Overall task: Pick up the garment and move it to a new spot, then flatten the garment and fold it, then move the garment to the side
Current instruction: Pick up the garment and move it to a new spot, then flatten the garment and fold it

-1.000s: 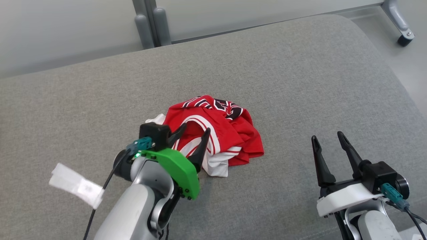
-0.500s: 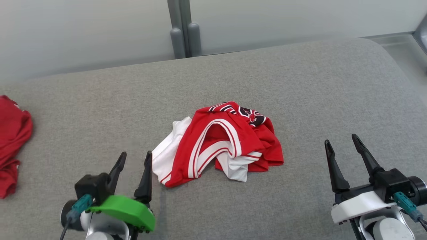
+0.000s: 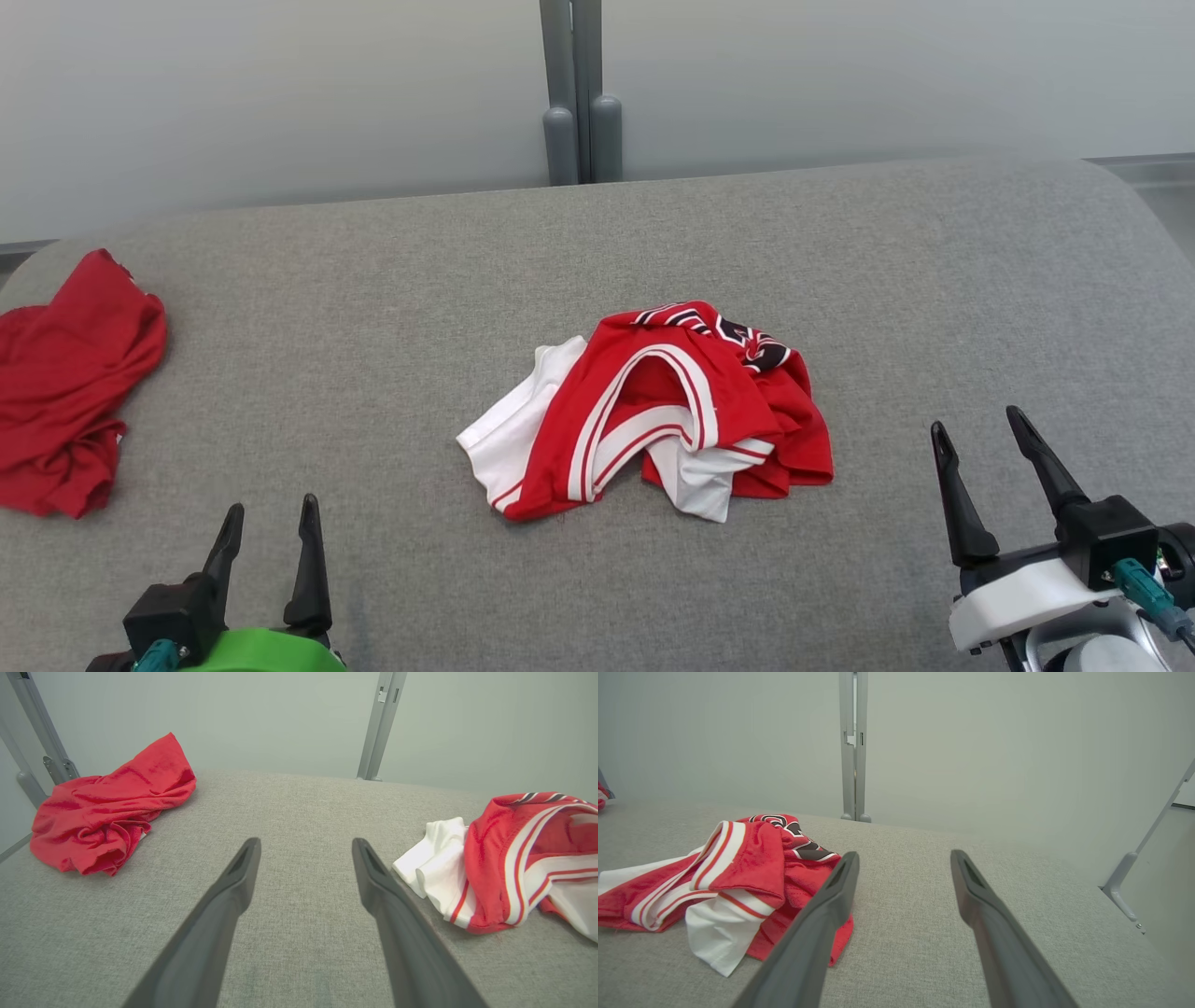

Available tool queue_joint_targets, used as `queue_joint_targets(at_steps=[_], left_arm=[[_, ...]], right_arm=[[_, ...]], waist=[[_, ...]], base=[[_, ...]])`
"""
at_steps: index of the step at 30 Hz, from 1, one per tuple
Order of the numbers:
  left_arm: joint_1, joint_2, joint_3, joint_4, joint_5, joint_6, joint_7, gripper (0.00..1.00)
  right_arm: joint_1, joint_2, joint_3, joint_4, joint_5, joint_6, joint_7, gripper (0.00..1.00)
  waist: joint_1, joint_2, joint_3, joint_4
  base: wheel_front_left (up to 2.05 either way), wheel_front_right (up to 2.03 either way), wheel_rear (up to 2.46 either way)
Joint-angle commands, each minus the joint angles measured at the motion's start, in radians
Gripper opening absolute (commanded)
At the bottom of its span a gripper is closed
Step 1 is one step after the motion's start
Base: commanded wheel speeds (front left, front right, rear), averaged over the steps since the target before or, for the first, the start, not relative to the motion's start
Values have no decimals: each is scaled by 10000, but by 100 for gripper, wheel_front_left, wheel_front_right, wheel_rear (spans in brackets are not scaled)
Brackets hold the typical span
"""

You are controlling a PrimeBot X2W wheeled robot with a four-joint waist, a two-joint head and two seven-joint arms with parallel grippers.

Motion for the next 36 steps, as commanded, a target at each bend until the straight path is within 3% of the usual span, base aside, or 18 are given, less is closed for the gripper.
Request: queue_joint_targets(at_steps=[1, 7, 11, 23, 36], left_arm=[[88, -124, 265, -87, 127, -145, -60, 100], [479, -515, 1065, -130, 693, -1074, -61, 100], [557, -701, 1375, -52, 909, -1430, -63, 100], [570, -1020, 1893, 38, 1265, -1847, -65, 100], [484, -1205, 1935, 152, 1472, -1947, -65, 100]], right_arm=[[215, -4, -95, 90, -61, -7, -31, 100], [322, 116, -426, 433, -129, -7, -31, 100], [338, 186, -517, 544, -96, -7, -31, 100], [309, 251, -599, 625, -57, -7, -31, 100], [235, 289, -522, 624, -40, -7, -31, 100]], waist=[[0, 0, -53, 78], [0, 0, -104, 215], [0, 0, -159, 263], [0, 0, -266, 230], [0, 0, -255, 215]], base=[[0, 0, 0], [0, 0, 0], [0, 0, 0], [0, 0, 0], [0, 0, 0]])
